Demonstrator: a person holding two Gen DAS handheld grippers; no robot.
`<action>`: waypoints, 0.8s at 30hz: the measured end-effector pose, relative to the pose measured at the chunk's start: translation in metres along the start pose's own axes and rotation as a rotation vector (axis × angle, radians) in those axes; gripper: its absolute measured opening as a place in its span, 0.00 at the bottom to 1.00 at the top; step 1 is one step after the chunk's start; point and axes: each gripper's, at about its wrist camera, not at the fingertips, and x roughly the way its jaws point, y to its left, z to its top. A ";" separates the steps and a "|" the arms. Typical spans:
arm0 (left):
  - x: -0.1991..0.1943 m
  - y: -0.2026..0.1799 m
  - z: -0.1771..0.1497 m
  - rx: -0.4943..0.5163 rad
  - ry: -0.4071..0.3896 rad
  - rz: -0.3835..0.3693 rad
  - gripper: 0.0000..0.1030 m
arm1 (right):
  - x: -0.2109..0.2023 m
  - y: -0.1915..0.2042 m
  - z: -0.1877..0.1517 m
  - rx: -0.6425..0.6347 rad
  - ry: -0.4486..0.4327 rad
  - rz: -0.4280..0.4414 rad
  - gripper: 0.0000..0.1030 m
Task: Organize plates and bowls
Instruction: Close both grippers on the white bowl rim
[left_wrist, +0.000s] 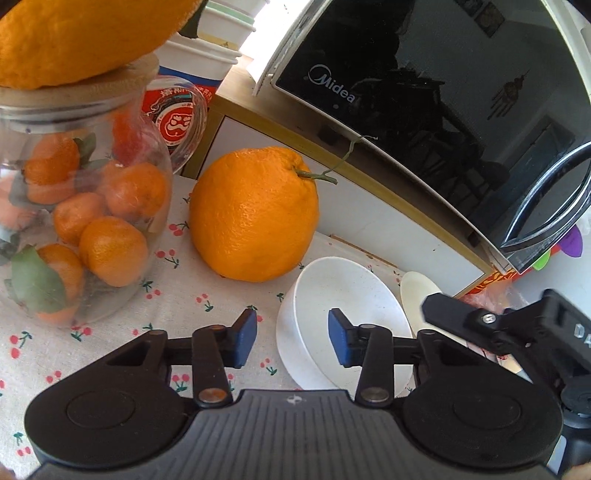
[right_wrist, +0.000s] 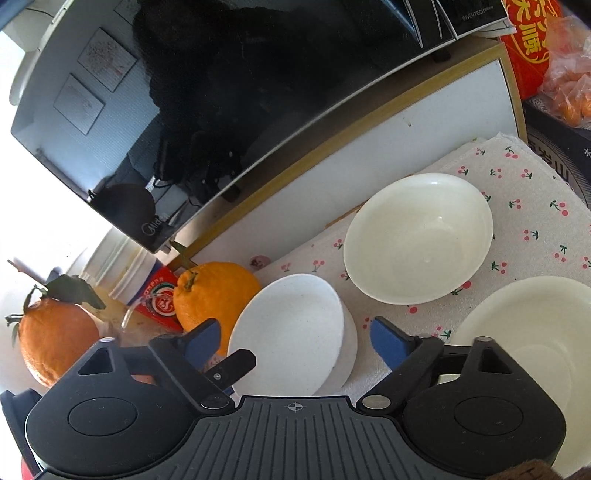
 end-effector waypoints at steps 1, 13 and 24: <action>0.001 -0.001 0.000 0.001 0.001 -0.002 0.31 | 0.002 0.000 0.000 -0.001 0.004 -0.009 0.71; 0.007 0.002 0.000 -0.019 0.012 0.004 0.17 | 0.010 -0.011 -0.004 0.036 0.007 -0.077 0.23; -0.003 -0.006 0.002 0.003 0.000 0.017 0.16 | 0.002 -0.008 -0.004 0.031 -0.002 -0.085 0.14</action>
